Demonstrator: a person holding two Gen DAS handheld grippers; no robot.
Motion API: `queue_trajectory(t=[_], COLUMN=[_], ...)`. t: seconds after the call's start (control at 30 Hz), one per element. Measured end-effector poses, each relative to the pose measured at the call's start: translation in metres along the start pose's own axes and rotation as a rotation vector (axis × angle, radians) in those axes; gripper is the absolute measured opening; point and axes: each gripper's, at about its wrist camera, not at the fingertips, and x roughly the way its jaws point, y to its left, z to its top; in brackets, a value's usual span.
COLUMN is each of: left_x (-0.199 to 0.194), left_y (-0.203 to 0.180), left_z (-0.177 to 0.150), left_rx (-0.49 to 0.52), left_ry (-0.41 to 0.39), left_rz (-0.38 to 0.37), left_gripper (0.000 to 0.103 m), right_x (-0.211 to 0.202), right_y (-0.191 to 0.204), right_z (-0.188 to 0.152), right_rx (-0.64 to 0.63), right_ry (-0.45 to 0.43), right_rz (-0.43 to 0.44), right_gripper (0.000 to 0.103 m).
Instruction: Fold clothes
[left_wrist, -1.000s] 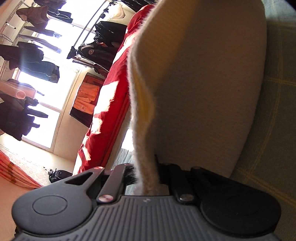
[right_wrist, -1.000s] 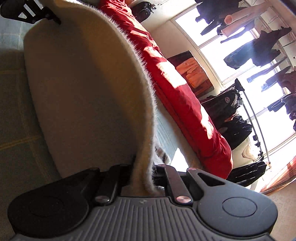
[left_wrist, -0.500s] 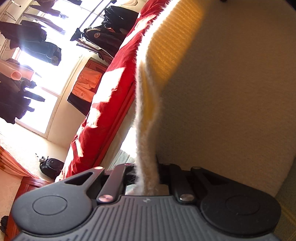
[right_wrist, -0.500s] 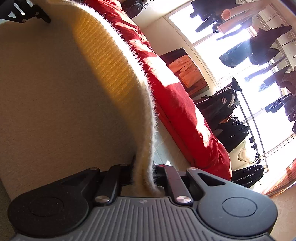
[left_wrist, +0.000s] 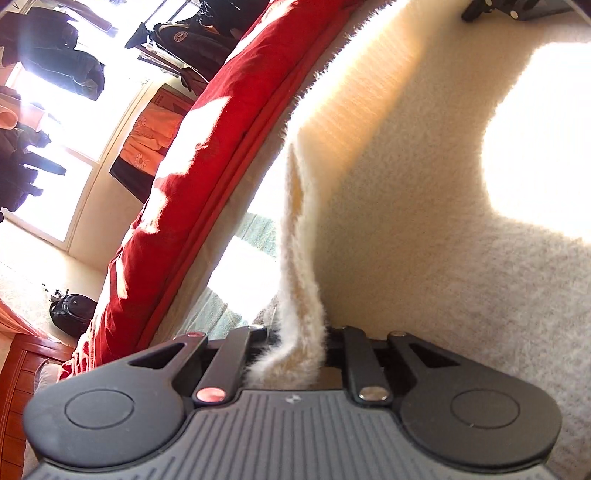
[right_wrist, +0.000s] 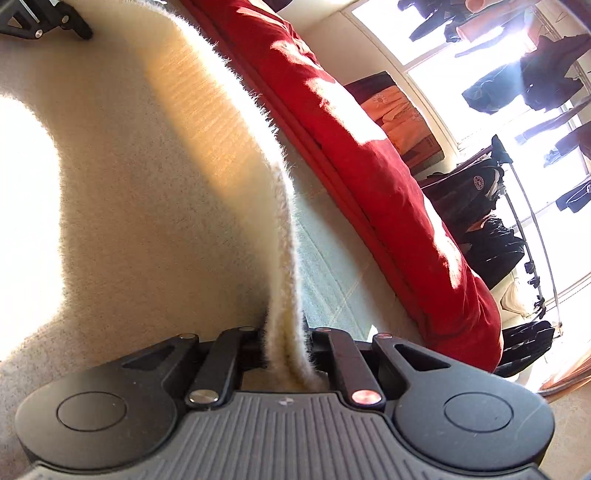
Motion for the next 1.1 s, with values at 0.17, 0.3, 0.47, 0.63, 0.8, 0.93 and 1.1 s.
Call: queue_trajectory(t=[0.17, 0.3, 0.47, 0.63, 0.8, 0.93, 1.1], left_x=[-0.015, -0.037, -0.057, -0.063, -0.053, -0.051, -0.068], left_y=[0.011, 0.034, 0.053, 0.047, 0.025, 0.004, -0.004], left_z=[-0.001, -0.001, -0.002, -0.003, -0.014, -0.044, -0.055], left_rx=[-0.085, -0.142, -0.161, -0.211, -0.303, -0.365, -0.350], left_ry=[-0.018, -0.067, -0.094, -0.105, -0.053, -0.006, -0.015], left_rz=[-0.013, 0.014, 0.023, -0.063, -0.182, -0.239, -0.238], left_gripper=[0.025, 0.044, 0.046, 0.048, 0.049, 0.048, 0.048], right_x=[0.001, -0.016, -0.058, -0.088, -0.088, -0.091, -0.113], right_y=[-0.008, -0.027, -0.044, -0.053, -0.053, -0.037, -0.016], right_z=[-0.006, -0.010, -0.023, -0.039, -0.054, -0.086, -0.121], right_rx=[0.040, 0.067, 0.166, 0.344, 0.551, 0.674, 0.723], right_ry=[-0.025, -0.051, -0.073, -0.081, -0.069, -0.019, -0.004], right_rz=[-0.026, -0.048, -0.035, 0.084, 0.270, 0.383, 0.409], right_gripper=[0.035, 0.071, 0.071, 0.071, 0.071, 0.071, 0.071])
